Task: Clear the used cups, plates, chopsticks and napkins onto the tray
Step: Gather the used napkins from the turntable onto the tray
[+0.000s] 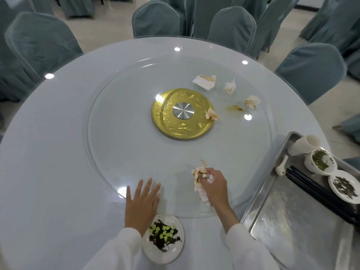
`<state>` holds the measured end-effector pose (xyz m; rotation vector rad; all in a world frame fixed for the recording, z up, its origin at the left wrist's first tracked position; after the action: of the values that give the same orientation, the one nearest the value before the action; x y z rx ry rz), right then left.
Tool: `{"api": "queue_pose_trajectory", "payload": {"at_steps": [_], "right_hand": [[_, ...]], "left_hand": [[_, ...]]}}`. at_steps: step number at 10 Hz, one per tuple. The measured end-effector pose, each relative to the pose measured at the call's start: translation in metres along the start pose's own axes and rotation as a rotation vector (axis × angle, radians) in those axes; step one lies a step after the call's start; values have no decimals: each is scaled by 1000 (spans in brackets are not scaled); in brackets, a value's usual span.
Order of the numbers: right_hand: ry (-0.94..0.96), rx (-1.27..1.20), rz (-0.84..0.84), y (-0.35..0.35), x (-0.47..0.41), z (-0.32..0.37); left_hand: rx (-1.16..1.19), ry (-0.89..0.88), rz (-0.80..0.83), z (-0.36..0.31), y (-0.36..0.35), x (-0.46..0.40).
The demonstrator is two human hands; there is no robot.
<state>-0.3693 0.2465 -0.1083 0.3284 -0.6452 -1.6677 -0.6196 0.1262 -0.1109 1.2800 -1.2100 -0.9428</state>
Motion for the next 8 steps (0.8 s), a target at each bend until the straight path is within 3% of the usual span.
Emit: {"api": "queue_pose_trajectory", "payload": {"at_steps": [1, 3, 5, 7, 8], "right_hand": [[-19, 110, -96, 17, -12, -11], [-10, 131, -48, -1, 10, -13], [-4, 52, 83, -14, 13, -3], [-39, 85, -76, 13, -6, -10], [-78, 115, -124, 18, -5, -18]], "left_hand": [[-6, 74, 10, 24, -1, -6], [11, 148, 22, 27, 2, -16], [143, -41, 71, -14, -10, -16], [69, -10, 102, 1, -20, -8], [64, 35, 31, 10, -13, -7]]}}
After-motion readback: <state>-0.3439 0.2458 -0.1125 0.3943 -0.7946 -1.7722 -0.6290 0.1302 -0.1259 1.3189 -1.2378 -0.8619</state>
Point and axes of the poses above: each hand's wrist, its own x-axis away from the middle knuckle, its own y-axis out of the back of the hand, z = x × y, the point moved 5 cm from there along -x, towards the middle knuckle, and after that the axes turned 9 degrees about -z, right-handed, at the moved point
